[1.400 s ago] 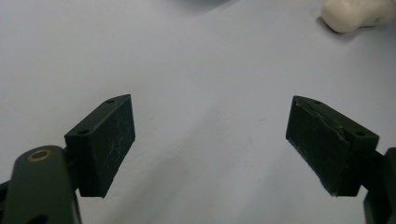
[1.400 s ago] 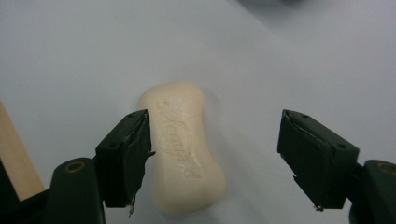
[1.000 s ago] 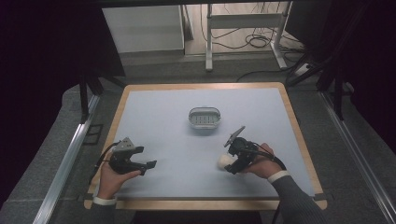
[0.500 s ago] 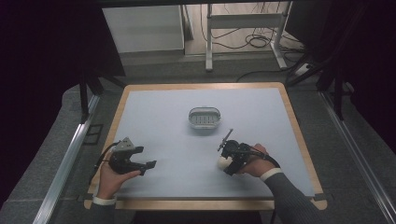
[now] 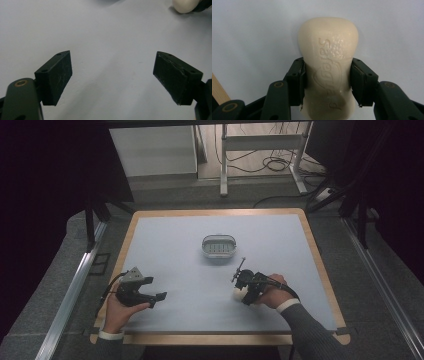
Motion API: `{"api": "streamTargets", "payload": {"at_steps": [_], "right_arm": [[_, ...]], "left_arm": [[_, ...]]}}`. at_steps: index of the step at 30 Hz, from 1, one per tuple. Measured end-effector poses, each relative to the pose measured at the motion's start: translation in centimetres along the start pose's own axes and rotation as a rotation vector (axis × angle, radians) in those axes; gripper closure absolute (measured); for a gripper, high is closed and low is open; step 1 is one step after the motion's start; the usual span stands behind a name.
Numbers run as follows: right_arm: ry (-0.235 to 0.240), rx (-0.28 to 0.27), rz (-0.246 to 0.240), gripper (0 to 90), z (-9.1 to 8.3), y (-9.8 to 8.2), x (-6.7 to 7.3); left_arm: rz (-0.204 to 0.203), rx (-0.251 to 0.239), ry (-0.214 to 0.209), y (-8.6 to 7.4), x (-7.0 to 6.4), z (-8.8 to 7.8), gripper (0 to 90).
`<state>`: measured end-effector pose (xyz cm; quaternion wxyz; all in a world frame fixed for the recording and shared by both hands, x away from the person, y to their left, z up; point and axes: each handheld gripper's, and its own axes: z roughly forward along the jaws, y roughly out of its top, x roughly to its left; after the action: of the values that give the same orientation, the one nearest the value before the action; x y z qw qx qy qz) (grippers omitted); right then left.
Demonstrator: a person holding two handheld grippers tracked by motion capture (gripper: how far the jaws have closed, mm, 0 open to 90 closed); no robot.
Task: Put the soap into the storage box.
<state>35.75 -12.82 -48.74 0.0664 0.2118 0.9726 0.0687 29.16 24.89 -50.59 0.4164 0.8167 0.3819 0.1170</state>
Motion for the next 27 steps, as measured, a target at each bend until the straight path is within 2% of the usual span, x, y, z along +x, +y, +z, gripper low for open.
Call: {"api": "streamTargets", "payload": {"at_steps": [3, 7, 10, 12, 19, 27], "right_arm": [[0.011, -0.018, 0.005, 49.9, -0.6, -0.1, -0.3], [0.001, -0.045, 0.013, 49.9, -1.6, -0.2, -0.8], [-0.008, -0.081, 0.027, 49.9, -2.5, -0.4, -1.6], [-0.008, -0.086, 0.035, 49.9, -2.7, -0.4, -1.7], [-0.024, -0.121, 0.022, 49.9, -3.7, 0.0, -2.2], [-0.037, -0.146, 0.013, 49.9, -4.2, 0.5, -3.0]], "left_arm": [[-0.033, -0.014, -0.014, -0.3, 0.4, 0.0, 16.2], [-0.048, -0.019, -0.008, -0.5, 0.8, -0.3, 16.4], [-0.049, -0.022, -0.010, -0.5, 0.8, -0.4, 16.4], [-0.049, -0.019, -0.012, -0.5, 0.8, -0.3, 16.4], [-0.035, -0.006, -0.018, -0.3, 0.4, 0.1, 16.3], [-0.052, -0.014, -0.020, -0.4, 0.5, 0.0, 16.1]]}}
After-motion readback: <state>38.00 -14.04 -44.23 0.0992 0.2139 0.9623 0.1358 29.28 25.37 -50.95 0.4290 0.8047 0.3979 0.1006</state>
